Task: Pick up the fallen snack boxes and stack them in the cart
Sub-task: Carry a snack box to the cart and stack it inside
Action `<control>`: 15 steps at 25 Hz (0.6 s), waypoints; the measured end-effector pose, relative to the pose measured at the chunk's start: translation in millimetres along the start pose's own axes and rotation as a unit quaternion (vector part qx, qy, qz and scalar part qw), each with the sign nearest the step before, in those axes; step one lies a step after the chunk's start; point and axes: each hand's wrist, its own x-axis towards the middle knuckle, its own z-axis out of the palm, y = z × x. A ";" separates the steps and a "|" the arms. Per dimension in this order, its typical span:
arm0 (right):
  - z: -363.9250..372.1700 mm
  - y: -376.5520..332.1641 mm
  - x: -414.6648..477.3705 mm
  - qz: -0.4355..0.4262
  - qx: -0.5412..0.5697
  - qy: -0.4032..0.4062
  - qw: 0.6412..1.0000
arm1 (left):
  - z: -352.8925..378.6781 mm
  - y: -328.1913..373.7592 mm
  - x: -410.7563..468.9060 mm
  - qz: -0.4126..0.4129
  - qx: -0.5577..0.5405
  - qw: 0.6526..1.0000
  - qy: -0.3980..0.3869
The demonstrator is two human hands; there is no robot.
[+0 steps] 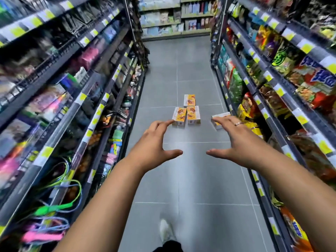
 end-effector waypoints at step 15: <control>16.5 23.2 320.7 0.074 0.039 0.009 0.996 | -62.8 -149.0 318.1 0.045 0.057 0.994 -0.087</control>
